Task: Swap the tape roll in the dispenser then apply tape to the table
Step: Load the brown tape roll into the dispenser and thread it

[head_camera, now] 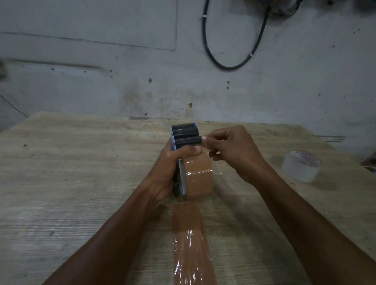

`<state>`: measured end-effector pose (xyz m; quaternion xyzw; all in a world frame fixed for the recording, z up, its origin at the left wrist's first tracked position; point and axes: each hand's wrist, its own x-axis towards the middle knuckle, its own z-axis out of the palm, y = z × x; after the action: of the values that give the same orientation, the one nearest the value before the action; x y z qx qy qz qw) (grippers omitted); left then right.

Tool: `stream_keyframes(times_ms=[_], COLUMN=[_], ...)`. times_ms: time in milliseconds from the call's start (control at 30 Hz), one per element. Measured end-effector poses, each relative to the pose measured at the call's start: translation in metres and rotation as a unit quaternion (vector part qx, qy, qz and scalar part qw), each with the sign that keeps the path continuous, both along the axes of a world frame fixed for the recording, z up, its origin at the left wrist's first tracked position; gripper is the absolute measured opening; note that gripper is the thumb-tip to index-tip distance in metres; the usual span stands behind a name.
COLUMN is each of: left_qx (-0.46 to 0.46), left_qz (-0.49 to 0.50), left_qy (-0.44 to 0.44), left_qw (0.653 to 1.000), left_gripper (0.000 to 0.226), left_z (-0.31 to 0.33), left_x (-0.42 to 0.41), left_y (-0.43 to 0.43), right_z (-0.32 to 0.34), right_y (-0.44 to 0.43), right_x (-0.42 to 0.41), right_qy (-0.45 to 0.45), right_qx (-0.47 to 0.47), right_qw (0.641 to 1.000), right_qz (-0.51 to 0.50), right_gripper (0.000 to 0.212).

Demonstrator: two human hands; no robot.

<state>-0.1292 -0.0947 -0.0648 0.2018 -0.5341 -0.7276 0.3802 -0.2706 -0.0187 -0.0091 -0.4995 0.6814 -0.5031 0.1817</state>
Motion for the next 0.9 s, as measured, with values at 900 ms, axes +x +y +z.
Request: stream_keyframes(times_ms=[900], left_qx=[0.009], left_qz=[-0.021], left_qy=[-0.014], left_qw=[1.000], left_gripper=[0.079], left_z=[0.0012], left_x=[-0.0016], left_y=[0.0000], right_z=[0.0027], right_y=[-0.0006], right_x=[-0.0047], right_qy=[0.426], right_qx=[-0.168], right_qw=[0.889], right_qz=[0.015], right_gripper=[0.014])
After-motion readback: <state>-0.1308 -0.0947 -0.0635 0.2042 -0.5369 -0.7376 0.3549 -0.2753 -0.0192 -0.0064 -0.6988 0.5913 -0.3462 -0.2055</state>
